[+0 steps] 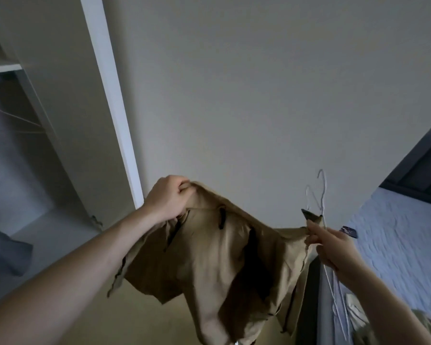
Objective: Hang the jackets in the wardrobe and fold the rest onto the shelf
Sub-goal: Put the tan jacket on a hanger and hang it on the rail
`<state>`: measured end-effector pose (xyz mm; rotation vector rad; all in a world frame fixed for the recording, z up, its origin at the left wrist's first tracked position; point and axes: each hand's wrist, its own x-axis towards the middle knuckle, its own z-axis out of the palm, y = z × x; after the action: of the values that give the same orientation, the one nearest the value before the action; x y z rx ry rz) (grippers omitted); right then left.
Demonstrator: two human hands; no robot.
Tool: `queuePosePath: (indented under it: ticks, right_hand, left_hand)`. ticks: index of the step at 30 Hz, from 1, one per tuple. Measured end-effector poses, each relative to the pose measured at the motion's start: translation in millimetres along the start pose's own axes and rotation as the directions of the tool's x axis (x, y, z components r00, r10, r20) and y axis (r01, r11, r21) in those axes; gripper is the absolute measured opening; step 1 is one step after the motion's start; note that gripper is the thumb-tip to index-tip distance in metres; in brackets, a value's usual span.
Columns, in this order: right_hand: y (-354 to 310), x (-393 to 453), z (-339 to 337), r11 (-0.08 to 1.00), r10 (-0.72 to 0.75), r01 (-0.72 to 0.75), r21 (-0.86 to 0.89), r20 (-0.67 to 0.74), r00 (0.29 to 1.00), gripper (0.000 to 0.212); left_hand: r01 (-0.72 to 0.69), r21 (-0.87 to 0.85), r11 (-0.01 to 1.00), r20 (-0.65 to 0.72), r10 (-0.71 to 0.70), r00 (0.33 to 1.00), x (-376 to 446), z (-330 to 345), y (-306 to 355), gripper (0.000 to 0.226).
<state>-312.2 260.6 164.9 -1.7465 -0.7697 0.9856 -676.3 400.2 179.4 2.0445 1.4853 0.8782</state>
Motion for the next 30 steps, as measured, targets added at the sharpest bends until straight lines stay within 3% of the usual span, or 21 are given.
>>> queuePosePath:
  ticks: [4,7,10,14,18,25,28,30]
  right_hand:
    - [9,-10,4,0.994,-0.058,0.063,-0.093,0.049,0.997,0.043]
    - [5,-26,4,0.965,-0.166,0.196,-0.176,0.171,0.971,0.049]
    - [0,-47,-1,0.872,-0.318,0.395,-0.289,0.28,0.906,0.043]
    - [-12,-66,-3,0.736,-0.481,0.551,-0.393,0.269,0.834,0.038]
    - [-23,-81,-2,0.718,-0.51,0.588,-0.372,0.293,0.808,0.04]
    - [-19,-78,19,0.639,-0.52,0.614,-0.464,0.327,0.789,0.023]
    - [-14,-73,35,0.638,-0.543,0.617,-0.46,0.298,0.785,0.022]
    - [-13,-72,42,0.632,-0.576,0.62,-0.464,0.253,0.777,0.021]
  left_hand:
    - [-0.068,0.008,0.998,0.033,0.068,0.997,13,-8,30,0.038]
    - [-0.114,0.084,0.99,0.082,0.107,0.991,19,-8,35,0.037]
    - [-0.153,0.28,0.948,0.084,0.134,0.987,28,-12,27,0.038]
    - [-0.185,0.503,0.844,0.131,0.138,0.982,35,-18,6,0.034]
    - [-0.172,0.578,0.798,0.134,0.116,0.984,31,-22,-12,0.026]
    - [-0.154,0.572,0.806,0.107,0.113,0.988,20,-29,-11,0.044]
    - [-0.154,0.562,0.813,0.109,0.112,0.988,16,-32,-2,0.032]
    - [-0.166,0.558,0.813,0.101,0.132,0.986,15,-37,3,0.036]
